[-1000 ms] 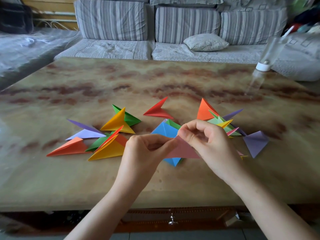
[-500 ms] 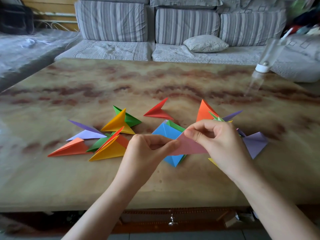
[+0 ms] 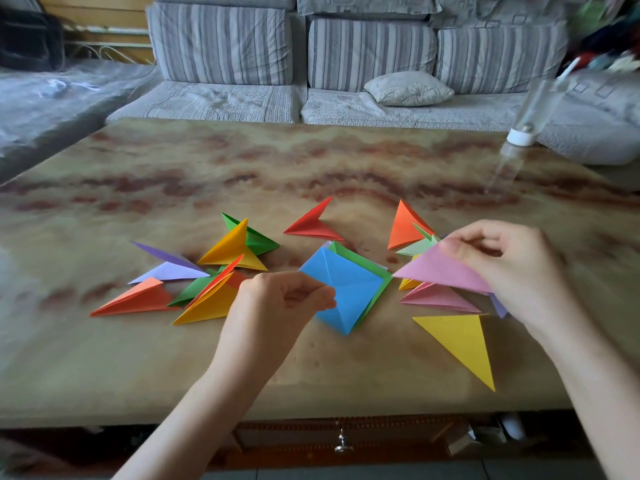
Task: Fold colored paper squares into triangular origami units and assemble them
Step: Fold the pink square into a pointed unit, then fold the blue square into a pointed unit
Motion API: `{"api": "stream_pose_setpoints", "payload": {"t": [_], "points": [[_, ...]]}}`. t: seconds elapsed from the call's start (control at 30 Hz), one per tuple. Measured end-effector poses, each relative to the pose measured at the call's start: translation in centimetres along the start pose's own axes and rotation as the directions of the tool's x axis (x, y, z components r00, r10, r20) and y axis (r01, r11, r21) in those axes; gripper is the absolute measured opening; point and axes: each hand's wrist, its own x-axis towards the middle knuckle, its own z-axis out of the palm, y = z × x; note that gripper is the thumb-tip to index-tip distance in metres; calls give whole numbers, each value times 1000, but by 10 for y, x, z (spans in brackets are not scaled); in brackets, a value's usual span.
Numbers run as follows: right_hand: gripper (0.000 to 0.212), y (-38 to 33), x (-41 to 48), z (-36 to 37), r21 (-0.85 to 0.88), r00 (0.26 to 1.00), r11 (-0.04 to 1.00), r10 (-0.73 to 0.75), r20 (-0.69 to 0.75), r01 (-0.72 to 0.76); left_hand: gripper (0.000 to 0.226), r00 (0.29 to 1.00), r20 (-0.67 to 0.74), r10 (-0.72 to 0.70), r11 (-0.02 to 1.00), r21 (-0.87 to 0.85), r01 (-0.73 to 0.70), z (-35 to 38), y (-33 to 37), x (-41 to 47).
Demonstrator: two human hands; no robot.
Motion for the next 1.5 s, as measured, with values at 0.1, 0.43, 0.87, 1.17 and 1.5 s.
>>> {"api": "stream_pose_setpoints", "payload": {"t": [0.1,0.43,0.87,1.17,1.5], "points": [[14,2,-3,5,-53,998,998,34,59,-31,6,994,-47,96,978,188,-86,6,-5,0],[17,11,-8,20,-415,990,904,133,42,-104,45,995,52,83,857,507,-98,23,-19,13],[9,5,-5,25,-509,956,845,-262,-131,162,55,997,35,68,879,470,-76,23,-23,13],[14,-8,-10,30,-461,811,775,-558,-179,432,54,996,-4,85,907,414,-75,25,-26,18],[22,-11,-21,63,-282,861,822,-507,31,494,44,951,-186,247,967,115,-229,19,-13,20]]}}
